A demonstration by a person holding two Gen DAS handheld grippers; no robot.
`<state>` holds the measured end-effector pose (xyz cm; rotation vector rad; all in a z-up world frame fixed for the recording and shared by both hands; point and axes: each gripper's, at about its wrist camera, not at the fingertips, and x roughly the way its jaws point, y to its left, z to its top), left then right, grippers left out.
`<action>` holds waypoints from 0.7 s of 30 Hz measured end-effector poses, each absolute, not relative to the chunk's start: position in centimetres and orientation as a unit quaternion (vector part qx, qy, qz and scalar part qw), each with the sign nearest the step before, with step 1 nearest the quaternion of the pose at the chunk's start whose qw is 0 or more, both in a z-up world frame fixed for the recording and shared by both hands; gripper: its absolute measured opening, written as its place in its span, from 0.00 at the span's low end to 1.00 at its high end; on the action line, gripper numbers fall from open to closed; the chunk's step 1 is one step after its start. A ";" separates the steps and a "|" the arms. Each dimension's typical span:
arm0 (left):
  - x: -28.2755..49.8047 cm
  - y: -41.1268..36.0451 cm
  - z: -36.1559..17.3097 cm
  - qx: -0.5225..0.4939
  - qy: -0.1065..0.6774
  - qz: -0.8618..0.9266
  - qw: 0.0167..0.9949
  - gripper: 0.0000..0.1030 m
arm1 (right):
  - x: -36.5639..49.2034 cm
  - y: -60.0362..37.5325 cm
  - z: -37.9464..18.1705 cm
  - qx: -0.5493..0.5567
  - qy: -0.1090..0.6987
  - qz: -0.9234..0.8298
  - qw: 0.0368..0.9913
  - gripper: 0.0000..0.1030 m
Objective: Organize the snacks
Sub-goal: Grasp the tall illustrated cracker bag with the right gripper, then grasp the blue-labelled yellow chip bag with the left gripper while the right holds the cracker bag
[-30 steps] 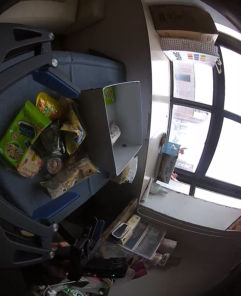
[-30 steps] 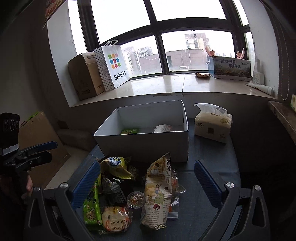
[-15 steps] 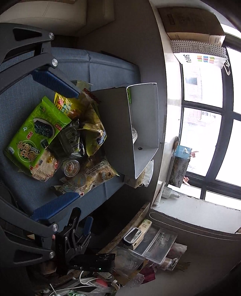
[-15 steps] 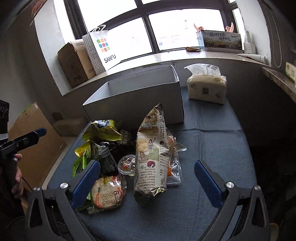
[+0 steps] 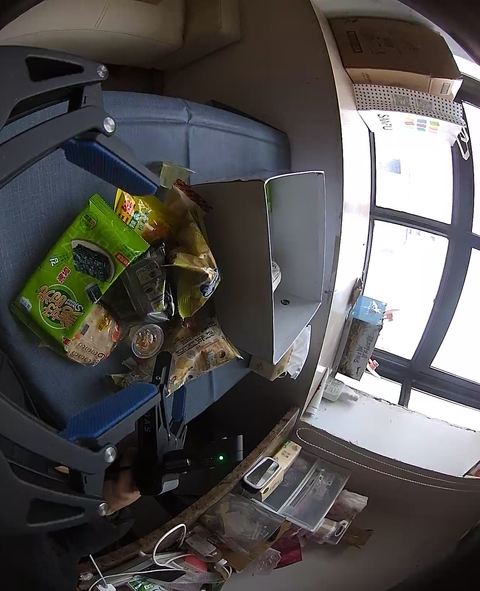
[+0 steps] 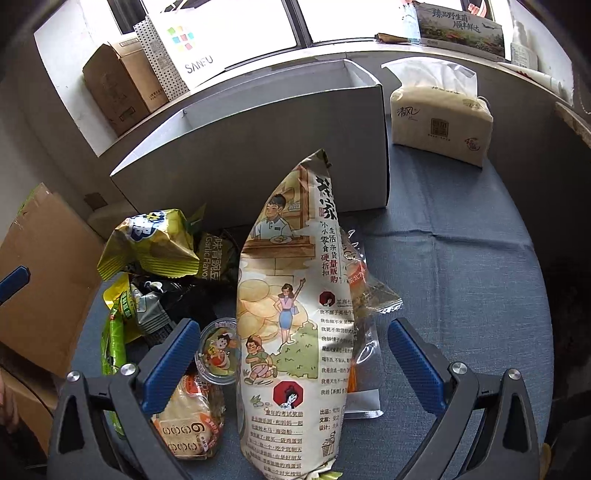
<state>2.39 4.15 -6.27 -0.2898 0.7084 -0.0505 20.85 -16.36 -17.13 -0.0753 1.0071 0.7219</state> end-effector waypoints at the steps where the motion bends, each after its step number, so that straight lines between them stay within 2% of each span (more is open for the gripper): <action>1: 2.4 4.3 -6.3 -0.143 0.347 -0.023 0.927 1.00 | 20.9 -16.3 -17.3 -0.032 0.470 0.345 0.812 0.89; 2: 2.4 4.3 -6.4 -0.143 0.348 -0.020 0.926 1.00 | 20.9 -16.3 -17.5 -0.030 0.469 0.352 0.810 0.55; 3: 2.5 4.4 -6.5 -0.142 0.350 -0.017 0.926 1.00 | 20.9 -16.3 -17.5 -0.035 0.465 0.348 0.813 0.42; 5: 2.6 4.5 -6.7 -0.140 0.353 -0.013 0.925 1.00 | 20.4 -16.9 -17.0 -0.016 0.453 0.369 0.811 0.32; 10: 3.5 4.2 -7.1 -0.120 0.357 -0.015 0.926 1.00 | 18.4 -18.5 -14.4 -0.011 0.409 0.374 0.832 0.32; 21: 12.2 2.3 -9.5 0.027 0.422 -0.046 0.905 1.00 | 15.3 -22.3 -10.5 0.015 0.371 0.375 0.849 0.32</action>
